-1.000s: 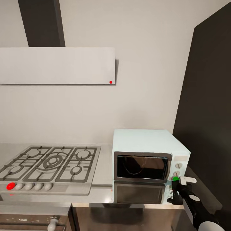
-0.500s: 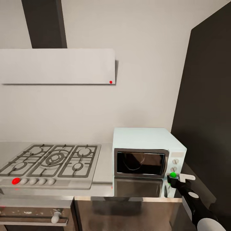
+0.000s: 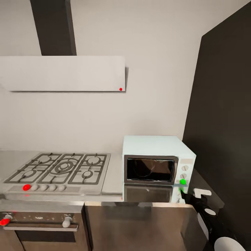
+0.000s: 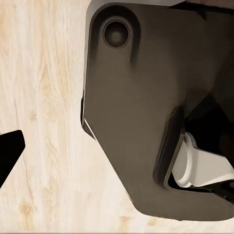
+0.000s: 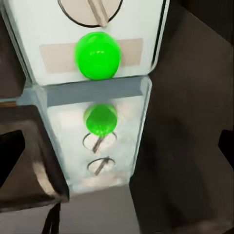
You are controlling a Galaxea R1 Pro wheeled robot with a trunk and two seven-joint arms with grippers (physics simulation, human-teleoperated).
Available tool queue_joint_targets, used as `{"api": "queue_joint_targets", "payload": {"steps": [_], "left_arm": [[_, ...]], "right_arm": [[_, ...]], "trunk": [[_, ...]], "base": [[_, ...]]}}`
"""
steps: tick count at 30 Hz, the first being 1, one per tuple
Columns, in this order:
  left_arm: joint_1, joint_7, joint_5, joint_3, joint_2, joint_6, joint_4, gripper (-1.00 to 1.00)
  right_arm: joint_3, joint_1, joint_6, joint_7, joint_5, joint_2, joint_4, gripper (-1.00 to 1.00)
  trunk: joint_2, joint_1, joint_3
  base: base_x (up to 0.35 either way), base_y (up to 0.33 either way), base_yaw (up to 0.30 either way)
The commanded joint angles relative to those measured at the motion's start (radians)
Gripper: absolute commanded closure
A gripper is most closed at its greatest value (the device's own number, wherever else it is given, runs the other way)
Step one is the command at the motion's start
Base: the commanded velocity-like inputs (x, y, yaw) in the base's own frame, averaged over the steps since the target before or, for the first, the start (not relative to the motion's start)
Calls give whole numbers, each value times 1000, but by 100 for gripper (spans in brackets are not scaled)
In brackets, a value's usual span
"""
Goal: In the kitchen, take the popcorn bag from the countertop, put it into the microwave, and heat it until the popcorn is cooked so the cooked popcorn ends up inside the bag.
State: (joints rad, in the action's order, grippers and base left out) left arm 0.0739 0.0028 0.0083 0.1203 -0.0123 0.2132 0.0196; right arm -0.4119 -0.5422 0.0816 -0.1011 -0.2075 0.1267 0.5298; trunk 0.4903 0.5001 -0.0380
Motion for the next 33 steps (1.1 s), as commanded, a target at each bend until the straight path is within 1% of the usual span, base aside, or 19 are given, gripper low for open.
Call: {"api": "queue_joint_targets", "payload": {"steps": [1, 20, 25, 30, 32, 33], "left_arm": [[0, 0, 1, 7, 0, 6, 2, -100], [0, 0, 1, 9, 0, 6, 2, -100], [0, 0, 1, 9, 0, 6, 2, -100], [0, 1, 1, 9, 0, 6, 2, -100], [0, 1, 1, 9, 0, 6, 2, -100], [0, 2, 2, 9, 0, 6, 2, -100]], "right_arm": [[-8, -1, 4, -9, -10, -1, -1, -100], [-6, -1, 6, -11, -12, -1, -13, -100], [-7, -1, 6, -11, -12, -1, -16, -100], [-6, -1, 6, -11, -12, -1, -16, -100], [-6, -1, 12, -11, -12, -1, -16, -100], [-5, -1, 41, -11, -12, -2, -50, -100]], "trunk": [[1, 0, 0], [1, 0, 0], [1, 0, 0], [1, 0, 0], [1, 0, 0], [1, 0, 0]], "base": [[-337, 0, 0], [-338, 10, 0], [-301, 161, 0], [-168, 280, 0], [-65, 321, 0], [0, 0, 0]]}}
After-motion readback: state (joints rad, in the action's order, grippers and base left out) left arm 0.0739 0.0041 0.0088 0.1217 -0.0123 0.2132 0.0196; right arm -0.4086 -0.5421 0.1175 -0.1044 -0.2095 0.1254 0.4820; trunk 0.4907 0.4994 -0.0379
